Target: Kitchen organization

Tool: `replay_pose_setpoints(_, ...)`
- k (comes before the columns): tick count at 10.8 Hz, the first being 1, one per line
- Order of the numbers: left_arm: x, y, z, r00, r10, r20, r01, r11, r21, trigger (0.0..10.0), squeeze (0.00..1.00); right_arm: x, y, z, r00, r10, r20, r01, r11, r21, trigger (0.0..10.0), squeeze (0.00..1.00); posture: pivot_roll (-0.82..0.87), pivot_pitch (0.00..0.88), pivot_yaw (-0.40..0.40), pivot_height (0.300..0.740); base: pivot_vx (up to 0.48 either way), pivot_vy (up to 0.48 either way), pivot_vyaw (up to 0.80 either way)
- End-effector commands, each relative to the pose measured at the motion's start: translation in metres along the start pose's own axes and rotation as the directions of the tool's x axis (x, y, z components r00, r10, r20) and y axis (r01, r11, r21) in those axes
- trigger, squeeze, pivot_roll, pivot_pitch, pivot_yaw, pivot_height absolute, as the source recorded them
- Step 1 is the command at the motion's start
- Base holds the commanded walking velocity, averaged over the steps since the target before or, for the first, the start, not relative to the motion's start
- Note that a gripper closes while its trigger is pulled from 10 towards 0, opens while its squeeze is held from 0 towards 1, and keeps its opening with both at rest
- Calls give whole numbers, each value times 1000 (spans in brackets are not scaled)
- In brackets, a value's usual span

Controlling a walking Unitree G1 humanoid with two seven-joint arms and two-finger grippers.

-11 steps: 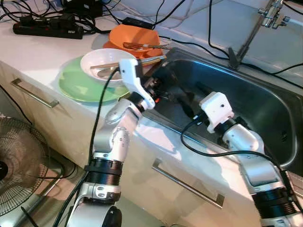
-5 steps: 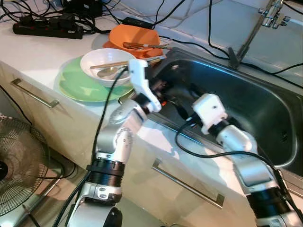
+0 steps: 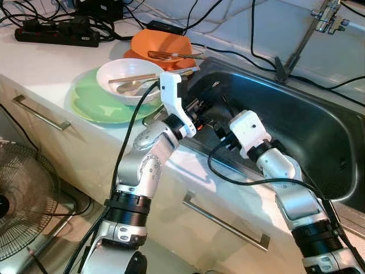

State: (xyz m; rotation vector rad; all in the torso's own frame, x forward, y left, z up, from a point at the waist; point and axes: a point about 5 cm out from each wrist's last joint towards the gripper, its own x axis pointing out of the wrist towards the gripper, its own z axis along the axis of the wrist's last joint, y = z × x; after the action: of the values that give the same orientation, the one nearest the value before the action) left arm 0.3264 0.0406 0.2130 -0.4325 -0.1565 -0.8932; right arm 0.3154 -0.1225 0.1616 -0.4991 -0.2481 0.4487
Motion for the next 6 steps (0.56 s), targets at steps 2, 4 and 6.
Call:
replay_pose_setpoints(2, 3, -8, 0, 999, -40, -2, 40, 999, -1, 10000, 0, 2, -7, -1, 1000, -28, -9, 28, 999, -20, 0, 0, -46, 58, -100, 740, 0, 0, 0)
replay_pose_setpoints(4, 2, -8, 0, 999, -39, -6, 39, 999, 0, 10000, 0, 2, -7, -1, 1000, -30, -8, 30, 999, -21, 0, 0, -45, 59, -100, 740, 0, 0, 0)
replay_pose_setpoints(6, 2, -8, 0, 999, -38, -7, 38, 999, 0, 10000, 0, 3, -8, 0, 999, -39, 1, 39, 999, 1, 0, 0, -46, 58, -97, 740, 0, 0, 0)
